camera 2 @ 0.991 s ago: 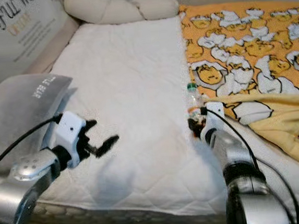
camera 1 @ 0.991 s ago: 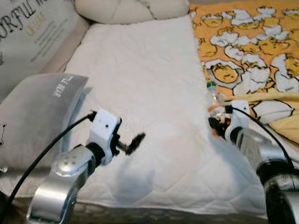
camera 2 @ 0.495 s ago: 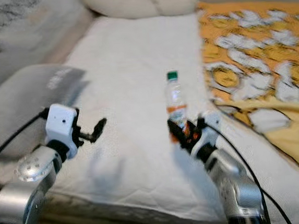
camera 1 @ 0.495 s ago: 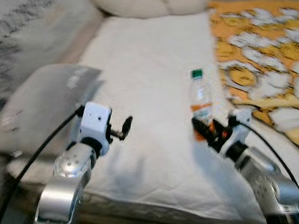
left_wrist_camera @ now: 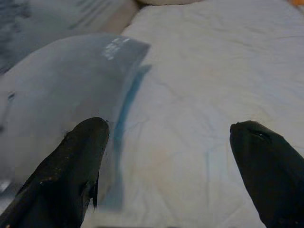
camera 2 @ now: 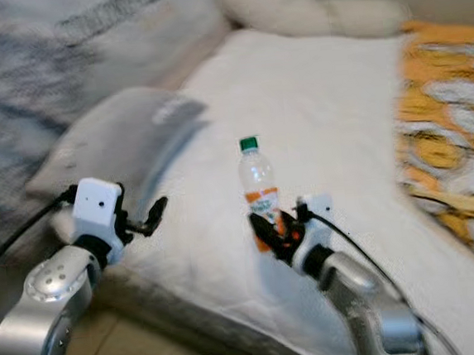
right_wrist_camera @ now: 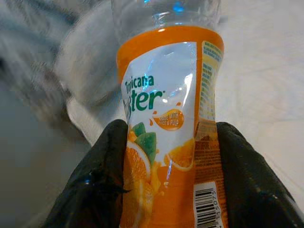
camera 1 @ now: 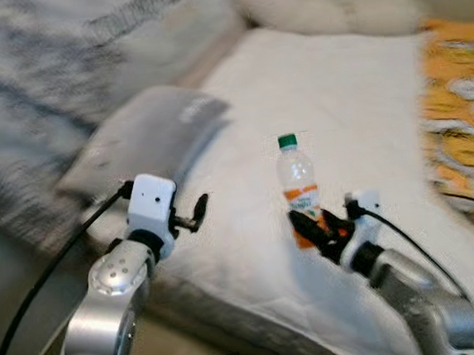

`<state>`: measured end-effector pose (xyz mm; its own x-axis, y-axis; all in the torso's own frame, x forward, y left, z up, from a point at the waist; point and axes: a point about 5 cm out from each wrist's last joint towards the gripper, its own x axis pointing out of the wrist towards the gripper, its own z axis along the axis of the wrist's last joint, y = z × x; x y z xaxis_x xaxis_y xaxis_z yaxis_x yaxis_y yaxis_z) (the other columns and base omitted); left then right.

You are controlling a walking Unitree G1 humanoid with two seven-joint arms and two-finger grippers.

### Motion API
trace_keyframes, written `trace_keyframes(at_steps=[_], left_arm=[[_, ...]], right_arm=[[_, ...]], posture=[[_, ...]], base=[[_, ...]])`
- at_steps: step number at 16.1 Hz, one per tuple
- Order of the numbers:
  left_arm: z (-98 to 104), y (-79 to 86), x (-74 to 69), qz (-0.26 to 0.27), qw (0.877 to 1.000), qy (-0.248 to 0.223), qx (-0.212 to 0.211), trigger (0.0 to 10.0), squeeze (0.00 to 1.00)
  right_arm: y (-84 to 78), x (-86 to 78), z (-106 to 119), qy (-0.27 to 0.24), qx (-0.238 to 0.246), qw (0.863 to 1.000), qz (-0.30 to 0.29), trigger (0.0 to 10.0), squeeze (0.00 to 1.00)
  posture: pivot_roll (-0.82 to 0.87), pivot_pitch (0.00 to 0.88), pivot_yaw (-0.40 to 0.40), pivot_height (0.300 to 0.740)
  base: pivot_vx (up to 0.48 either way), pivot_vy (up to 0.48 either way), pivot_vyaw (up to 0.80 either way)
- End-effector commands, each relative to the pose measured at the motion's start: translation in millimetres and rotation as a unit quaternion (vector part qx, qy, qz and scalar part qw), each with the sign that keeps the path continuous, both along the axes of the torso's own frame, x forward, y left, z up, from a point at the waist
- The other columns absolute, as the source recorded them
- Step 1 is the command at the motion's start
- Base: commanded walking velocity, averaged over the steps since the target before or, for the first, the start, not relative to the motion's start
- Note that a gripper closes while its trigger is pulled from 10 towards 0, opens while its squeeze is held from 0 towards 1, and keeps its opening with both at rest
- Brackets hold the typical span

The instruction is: Clean up the room

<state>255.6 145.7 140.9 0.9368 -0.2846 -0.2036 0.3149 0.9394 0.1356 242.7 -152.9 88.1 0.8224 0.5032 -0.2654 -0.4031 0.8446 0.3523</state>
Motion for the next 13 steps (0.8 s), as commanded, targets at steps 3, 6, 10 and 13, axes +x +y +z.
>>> trace_keyframes(at_steps=[3, 6, 10, 13], left_arm=[[4.7, 5.0, 1.5, 0.018, 0.999, -0.033, 0.029, 10.0, 0.00], [4.2, 5.6, 2.4, 0.021, 0.998, -0.039, 0.042, 10.0, 0.00], [5.2, 1.4, 1.9, 0.009, 0.998, -0.044, 0.036, 10.0, 0.00], [3.4, 1.4, 1.9, 0.012, 0.998, -0.041, 0.038, 10.0, 0.00]], right_arm=[[-7.7, 1.4, 0.8, 0.006, -0.022, 1.000, 0.013, 10.0, 0.00], [-9.9, -0.9, -3.3, 0.018, -0.029, 0.999, 0.021, 10.0, 0.00], [-9.3, -2.2, -8.4, 0.028, -0.033, 0.999, 0.020, 10.0, 0.00], [-8.2, 0.0, -9.4, 0.029, -0.041, 0.999, 0.020, 10.0, 0.00]], posture=[[0.05, 0.000, 0.012, 0.740], [0.05, 0.000, 0.010, 0.740], [0.06, 0.000, 0.008, 0.740], [0.06, 0.000, 0.004, 0.740]], base=[[0.000, 0.000, 0.80], [0.000, 0.000, 0.80], [0.000, 0.000, 0.80], [0.000, 0.000, 0.80]])
